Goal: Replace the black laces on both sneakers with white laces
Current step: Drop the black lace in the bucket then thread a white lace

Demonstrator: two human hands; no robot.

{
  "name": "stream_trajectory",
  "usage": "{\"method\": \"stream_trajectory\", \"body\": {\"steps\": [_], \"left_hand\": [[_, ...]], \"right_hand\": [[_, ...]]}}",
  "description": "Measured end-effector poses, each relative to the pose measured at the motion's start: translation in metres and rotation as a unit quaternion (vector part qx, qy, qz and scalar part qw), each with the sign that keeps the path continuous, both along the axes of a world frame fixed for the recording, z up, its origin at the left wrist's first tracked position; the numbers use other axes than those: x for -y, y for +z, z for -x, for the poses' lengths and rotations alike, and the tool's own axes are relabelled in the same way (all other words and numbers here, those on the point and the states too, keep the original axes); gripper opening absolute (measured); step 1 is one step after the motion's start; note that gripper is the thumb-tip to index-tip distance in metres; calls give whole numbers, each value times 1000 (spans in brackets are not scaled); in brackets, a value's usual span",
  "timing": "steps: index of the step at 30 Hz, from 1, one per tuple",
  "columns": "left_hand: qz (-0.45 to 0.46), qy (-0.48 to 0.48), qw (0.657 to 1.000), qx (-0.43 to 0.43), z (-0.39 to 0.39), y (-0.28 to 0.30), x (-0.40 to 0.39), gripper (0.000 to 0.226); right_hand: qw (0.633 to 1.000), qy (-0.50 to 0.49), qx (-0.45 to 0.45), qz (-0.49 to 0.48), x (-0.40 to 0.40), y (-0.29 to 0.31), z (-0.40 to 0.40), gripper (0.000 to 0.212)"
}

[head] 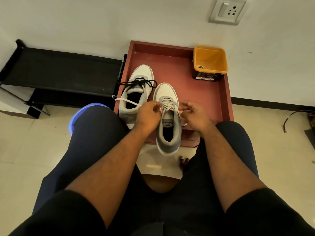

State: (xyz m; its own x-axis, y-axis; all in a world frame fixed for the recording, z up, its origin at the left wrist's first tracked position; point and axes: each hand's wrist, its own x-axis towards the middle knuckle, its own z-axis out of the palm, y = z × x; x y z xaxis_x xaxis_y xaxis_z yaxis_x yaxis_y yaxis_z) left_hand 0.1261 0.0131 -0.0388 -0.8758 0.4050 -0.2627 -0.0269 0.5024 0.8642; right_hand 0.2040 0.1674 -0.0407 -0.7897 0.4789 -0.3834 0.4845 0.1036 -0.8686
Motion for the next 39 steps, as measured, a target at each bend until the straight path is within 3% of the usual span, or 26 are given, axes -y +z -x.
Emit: {"method": "stream_trajectory", "body": {"steps": [4, 9, 15, 19, 22, 24, 27, 30, 34, 38, 39], "left_hand": [[56, -19, 997, -54, 3, 4, -1, 14], [95, -4, 991, -90, 13, 8, 11, 11], [80, -10, 994, -72, 10, 15, 17, 16], [104, -64, 984, -128, 2, 21, 11, 56], [162, -140, 971, -103, -7, 9, 1, 73], [196, -135, 967, -95, -9, 0, -3, 66], [210, -80, 963, -151, -6, -2, -2, 35], [209, -53, 965, -148, -4, -1, 2, 26], [320, -122, 926, -158, 1, 12, -4, 20], [418, -155, 845, -296, 12, 30, -33, 68], [419, -169, 840, -300, 14, 31, -41, 81]], "right_hand": [[994, 38, 19, -101, 7, -5, 3, 9], [962, 80, 27, -258, 0, -7, 0, 17], [968, 60, 26, -243, 0, -7, 0, 3], [984, 48, -2, -170, 2, -2, -4, 44], [969, 110, 0, -220, 16, -3, -1, 58], [958, 120, 9, -259, 25, -8, 3, 58], [960, 78, 16, -270, 27, -11, 3, 46], [959, 49, 23, -277, 23, -12, 2, 40], [926, 94, 76, -358, 29, -12, 8, 43], [903, 99, 114, -403, 25, -3, 30, 34], [898, 106, 123, -409, 24, -2, 36, 26]]}}
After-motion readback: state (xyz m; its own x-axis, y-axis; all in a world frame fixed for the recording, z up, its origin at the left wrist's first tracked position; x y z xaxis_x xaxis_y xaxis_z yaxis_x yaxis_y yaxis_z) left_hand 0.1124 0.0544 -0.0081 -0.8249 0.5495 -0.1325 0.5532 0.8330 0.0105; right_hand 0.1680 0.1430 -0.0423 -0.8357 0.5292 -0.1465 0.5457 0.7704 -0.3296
